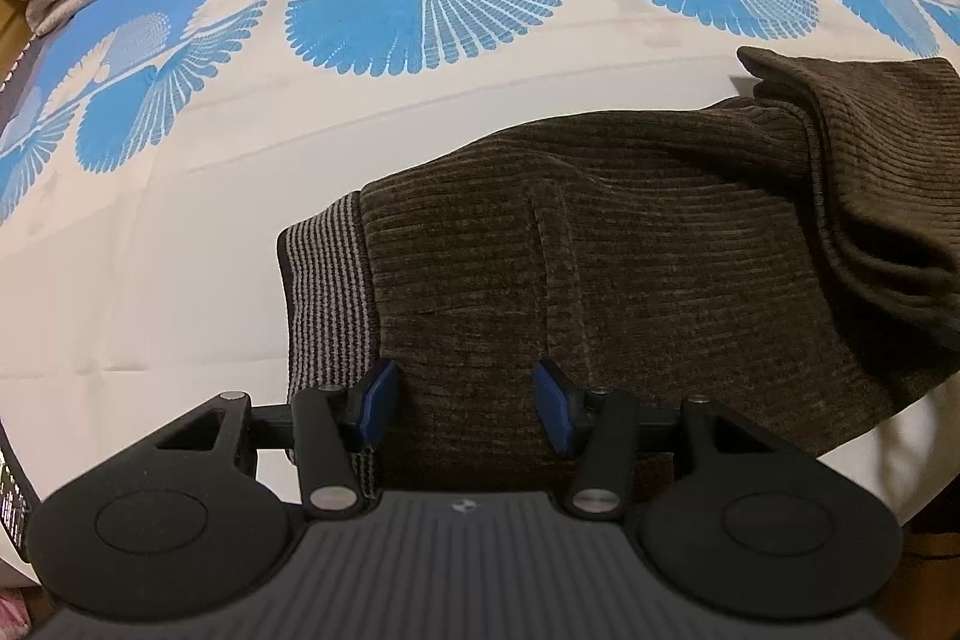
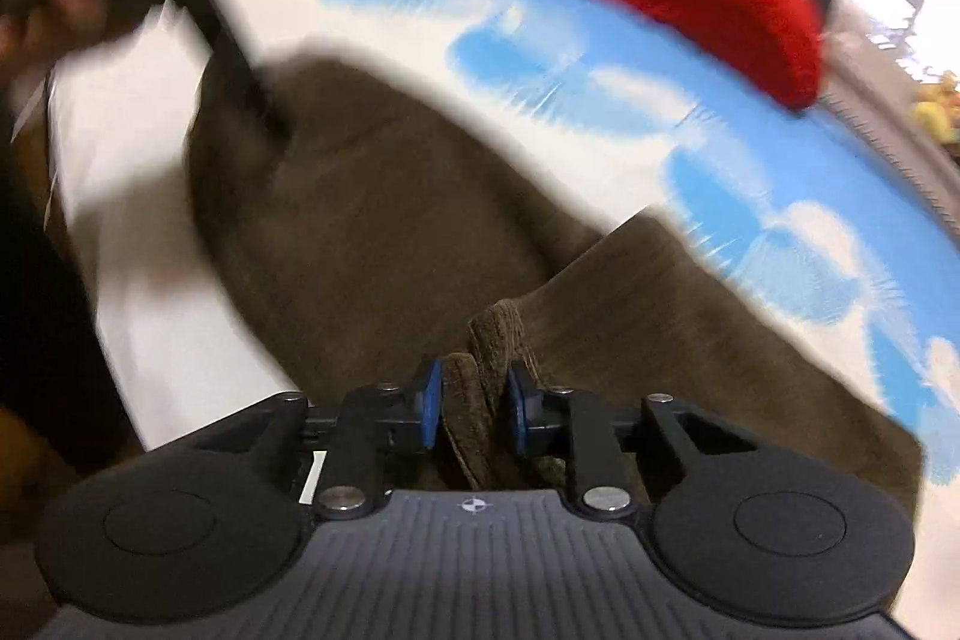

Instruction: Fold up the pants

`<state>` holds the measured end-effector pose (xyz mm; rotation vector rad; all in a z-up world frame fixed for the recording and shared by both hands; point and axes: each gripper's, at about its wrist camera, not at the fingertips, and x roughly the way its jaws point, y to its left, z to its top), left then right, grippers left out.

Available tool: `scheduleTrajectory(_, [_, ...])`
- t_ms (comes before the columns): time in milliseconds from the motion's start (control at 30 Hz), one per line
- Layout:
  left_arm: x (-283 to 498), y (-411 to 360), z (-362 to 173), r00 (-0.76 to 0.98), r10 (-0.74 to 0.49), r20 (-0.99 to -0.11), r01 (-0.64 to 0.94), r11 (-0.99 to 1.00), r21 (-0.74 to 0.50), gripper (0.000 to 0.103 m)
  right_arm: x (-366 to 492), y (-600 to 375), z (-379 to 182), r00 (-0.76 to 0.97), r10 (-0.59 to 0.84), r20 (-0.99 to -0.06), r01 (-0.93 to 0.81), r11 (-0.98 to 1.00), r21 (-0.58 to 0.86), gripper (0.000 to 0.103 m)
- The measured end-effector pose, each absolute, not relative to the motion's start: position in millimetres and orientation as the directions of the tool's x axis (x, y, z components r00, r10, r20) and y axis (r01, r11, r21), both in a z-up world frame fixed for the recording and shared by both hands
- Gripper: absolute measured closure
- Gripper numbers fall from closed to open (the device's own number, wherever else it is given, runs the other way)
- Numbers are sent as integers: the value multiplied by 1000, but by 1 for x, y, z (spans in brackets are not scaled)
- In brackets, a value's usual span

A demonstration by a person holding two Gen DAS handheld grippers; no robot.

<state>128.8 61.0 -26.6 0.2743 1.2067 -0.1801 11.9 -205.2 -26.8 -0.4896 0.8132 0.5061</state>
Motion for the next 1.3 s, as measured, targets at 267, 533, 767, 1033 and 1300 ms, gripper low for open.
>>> scheduleTrajectory(267, [129, 50, -21, 362, -28, -932, 292, 953, 85, 47, -23, -231, -47, 505, 231, -832, -642, 744, -183, 77])
scheduleTrajectory(533, [128, 24, -4, 448, -145, -882, 334, 943, 15, 46, -6, -348, 15, 724, 111, -681, -135, 991, 18, 35])
scheduleTrajectory(767, [110, -25, 18, 492, -361, -792, 467, 877, -110, 47, 6, -461, -26, 514, -100, -852, 397, 908, 133, 32])
scheduleTrajectory(1033, [79, -100, -20, 286, -390, -875, 694, 714, -92, 76, 3, -483, -36, 493, -132, -860, 487, 861, 148, 30])
scheduleTrajectory(1300, [82, -116, -47, 254, -240, -937, 673, 740, -7, 78, 2, -487, -47, 459, -31, -888, 476, 852, 217, 33])
